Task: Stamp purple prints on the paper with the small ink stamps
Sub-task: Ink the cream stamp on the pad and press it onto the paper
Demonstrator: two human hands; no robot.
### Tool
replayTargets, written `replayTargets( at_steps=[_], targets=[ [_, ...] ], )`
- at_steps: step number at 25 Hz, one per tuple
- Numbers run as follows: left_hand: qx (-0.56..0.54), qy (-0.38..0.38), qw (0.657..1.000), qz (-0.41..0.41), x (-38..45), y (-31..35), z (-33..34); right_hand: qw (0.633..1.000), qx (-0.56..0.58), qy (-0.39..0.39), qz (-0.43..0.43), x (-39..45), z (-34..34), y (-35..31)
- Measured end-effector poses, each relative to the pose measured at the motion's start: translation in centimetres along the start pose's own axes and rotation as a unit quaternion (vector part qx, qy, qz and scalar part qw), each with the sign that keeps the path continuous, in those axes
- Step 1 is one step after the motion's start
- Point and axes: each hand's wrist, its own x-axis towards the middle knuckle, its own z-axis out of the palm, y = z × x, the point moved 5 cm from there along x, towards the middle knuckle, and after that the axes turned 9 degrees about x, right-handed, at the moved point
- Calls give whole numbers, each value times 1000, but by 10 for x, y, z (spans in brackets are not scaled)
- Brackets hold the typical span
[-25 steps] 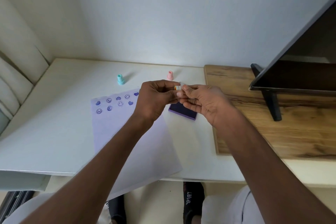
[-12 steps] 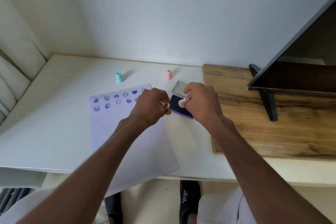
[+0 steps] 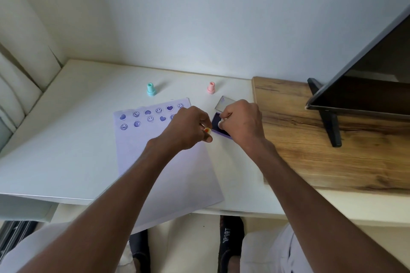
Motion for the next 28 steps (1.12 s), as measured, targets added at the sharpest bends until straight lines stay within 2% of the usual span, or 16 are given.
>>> replayTargets(
  at_steps=[3,6,9,13,15,17,19,20,21,22,23,24,25,26,27,28],
  targets=[
    [9,-5,1000,-3,-2,2,-1,1000,13,-6,13,-2,-3,3],
    [7,0,1000,-6,-3,2,-2,993,102,6,59,0,-9,14],
    [7,0,1000,-10,-5,2,-2,999,34,-3,17,-5,-3,3],
    [8,-2,1000,-17,-8,5,-4,995,65,3,71,1,-5,5],
    [-2,-4,1000,-21,-9,7,-7,996,44,-11,78,0,-7,3],
    [-22,2,999,-27,-13,10,-11,995,54,8,88,-6,-11,1],
    [-38,28,998,-37,-15,12,-19,987,116,50,104,-10,-15,3],
    [-57,46,996,-47,-15,10,-26,968,210,65,124,-9,-17,7],
    [-90,63,992,-65,-16,7,-33,916,363,51,165,-7,-16,10],
    [-140,70,984,-86,-17,3,-40,811,541,2,223,-9,-12,8],
    [-202,68,971,-105,-18,-3,-47,674,684,-60,273,-12,-5,2],
    [-254,62,957,-125,-20,-8,-52,564,761,-104,303,-16,-3,-5],
    [-280,57,948,-139,-22,-12,-57,495,798,-133,318,-17,-2,-10],
    [-263,54,952,-145,-24,-16,-60,457,817,-155,317,-17,-3,-15],
    [-193,49,970,-139,-25,-21,-62,443,826,-167,307,-16,-2,-18],
    [-84,36,988,-126,-27,-24,-62,451,823,-171,300,-15,0,-22]
  ],
)
